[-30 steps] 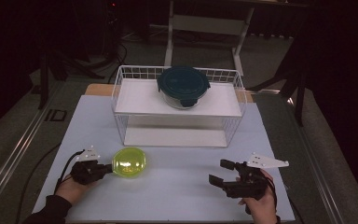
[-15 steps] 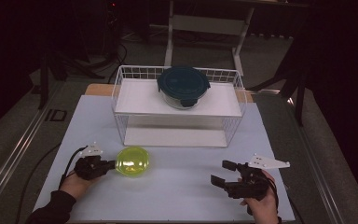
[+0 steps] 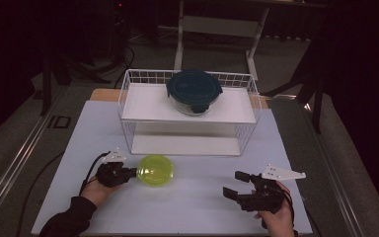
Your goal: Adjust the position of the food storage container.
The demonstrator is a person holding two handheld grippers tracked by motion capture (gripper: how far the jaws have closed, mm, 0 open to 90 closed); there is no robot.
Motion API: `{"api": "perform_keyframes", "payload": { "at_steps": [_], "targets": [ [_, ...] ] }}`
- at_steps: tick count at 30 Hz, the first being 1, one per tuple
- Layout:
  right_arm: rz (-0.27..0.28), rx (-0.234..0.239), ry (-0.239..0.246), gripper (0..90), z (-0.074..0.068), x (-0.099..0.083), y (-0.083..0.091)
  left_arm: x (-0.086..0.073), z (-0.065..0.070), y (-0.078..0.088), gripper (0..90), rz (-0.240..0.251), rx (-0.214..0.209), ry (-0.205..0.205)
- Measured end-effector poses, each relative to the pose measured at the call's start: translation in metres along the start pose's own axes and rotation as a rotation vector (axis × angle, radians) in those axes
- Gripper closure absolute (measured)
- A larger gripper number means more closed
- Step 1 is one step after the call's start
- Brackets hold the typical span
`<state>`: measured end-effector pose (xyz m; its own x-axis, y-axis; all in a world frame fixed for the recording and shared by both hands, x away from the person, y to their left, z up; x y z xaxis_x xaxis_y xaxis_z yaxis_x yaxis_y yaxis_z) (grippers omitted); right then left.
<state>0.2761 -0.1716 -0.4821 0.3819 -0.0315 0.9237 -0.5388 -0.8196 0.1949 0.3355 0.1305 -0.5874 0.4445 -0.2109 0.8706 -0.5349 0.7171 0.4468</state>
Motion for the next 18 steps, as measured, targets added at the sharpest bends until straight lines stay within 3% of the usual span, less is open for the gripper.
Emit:
{"api": "perform_keyframes", "payload": {
  "at_steps": [14, 18],
  "targets": [
    [0.006, 0.001, 0.001, 17.4, 0.001, 0.0, 0.002, 0.006, 0.026, -0.029, 89.0, -0.023, -0.067, -0.022],
    [0.006, 0.0, -0.002, 17.4, 0.001, 0.001, 0.002, 0.006, 0.029, -0.032, 89.1, -0.026, -0.066, -0.023]
  ]
}}
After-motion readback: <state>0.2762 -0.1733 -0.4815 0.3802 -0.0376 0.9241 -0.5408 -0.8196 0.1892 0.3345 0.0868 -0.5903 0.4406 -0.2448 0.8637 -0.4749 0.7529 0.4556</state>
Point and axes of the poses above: each handheld gripper's, and its own axes: y roughly backward along the jaws, x roughly out of its top, z roughly to its right, the point moved 10 cm from there along -y, roughly forward along the jaws, and after that the axes turned 14 degrees about z, right-handed, at the moved point
